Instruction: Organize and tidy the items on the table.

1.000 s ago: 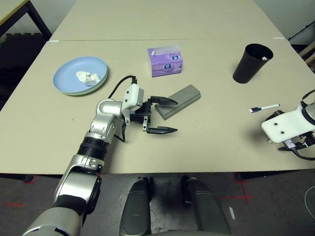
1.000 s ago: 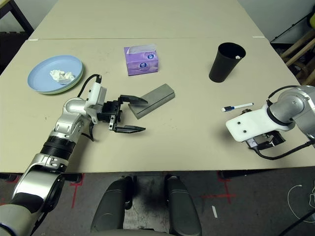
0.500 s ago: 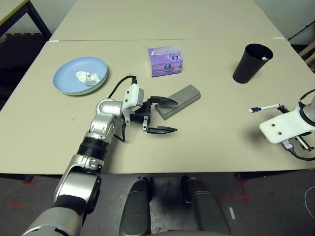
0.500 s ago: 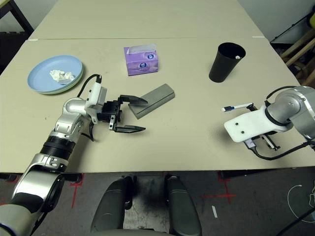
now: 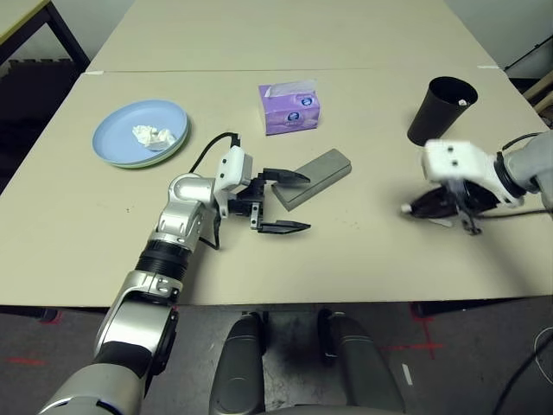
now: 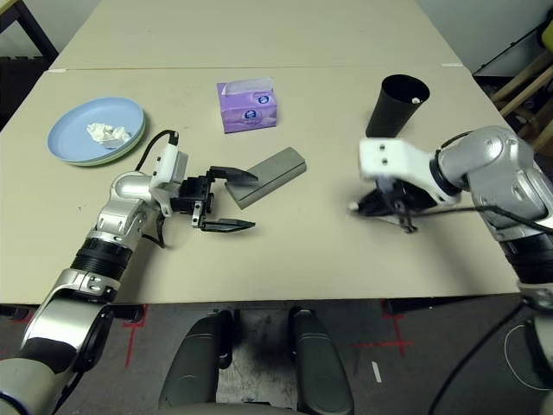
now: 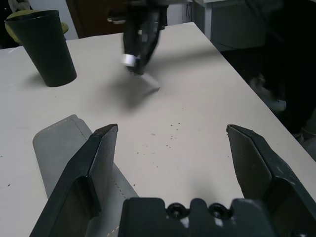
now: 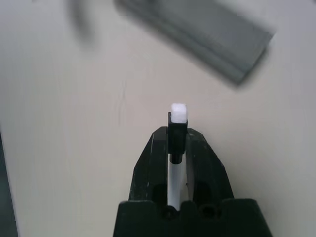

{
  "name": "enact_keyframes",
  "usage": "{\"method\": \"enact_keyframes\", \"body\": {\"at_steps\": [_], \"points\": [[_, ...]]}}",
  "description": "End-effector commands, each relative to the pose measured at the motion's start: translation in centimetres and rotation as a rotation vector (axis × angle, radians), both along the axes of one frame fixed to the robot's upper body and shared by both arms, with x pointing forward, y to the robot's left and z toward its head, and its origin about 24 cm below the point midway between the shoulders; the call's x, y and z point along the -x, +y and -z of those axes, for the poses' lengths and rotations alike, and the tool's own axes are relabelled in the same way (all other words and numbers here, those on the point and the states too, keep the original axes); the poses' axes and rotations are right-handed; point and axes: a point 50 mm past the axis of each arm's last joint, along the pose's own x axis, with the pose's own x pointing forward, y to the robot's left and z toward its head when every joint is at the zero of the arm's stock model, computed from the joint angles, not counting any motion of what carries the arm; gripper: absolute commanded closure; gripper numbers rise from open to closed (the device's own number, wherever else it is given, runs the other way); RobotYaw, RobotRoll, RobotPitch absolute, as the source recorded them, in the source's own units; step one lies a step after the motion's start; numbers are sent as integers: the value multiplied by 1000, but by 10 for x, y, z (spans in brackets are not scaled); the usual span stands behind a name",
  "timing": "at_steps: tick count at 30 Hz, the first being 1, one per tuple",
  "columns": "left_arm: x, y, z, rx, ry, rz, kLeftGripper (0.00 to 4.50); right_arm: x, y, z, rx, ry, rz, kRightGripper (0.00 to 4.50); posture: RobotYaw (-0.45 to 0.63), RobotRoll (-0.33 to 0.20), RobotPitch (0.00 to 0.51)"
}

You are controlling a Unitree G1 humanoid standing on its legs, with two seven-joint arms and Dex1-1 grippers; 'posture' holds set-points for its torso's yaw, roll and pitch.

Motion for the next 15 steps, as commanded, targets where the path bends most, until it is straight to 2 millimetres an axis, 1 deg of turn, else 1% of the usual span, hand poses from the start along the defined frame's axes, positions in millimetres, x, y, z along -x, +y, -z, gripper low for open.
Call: {"method": "enact_keyframes", "body": {"at_steps": [1,4,6,10,12,15], "points": [[1,0,1,-17,-13,4,0,-10,-5,-5,-248,-139,175,4176,84,0,193],[1,1,1,-18,-12,2,0,-17,-8,-12,-467,-302,324,4176,81,0,190],[1,1,1,-19,-11,2,0,-20,-12,-14,-558,-398,416,4176,78,0,190],[1,0,2,-20,-9,2,0,-22,-21,-19,-652,-569,575,4176,76,0,189],[0,0,1,-20,-9,2,0,-25,-28,-25,-702,-667,676,4176,74,0,188],[0,-1,1,-20,-9,3,0,-28,-39,-36,-790,-763,814,4176,74,0,188]]}}
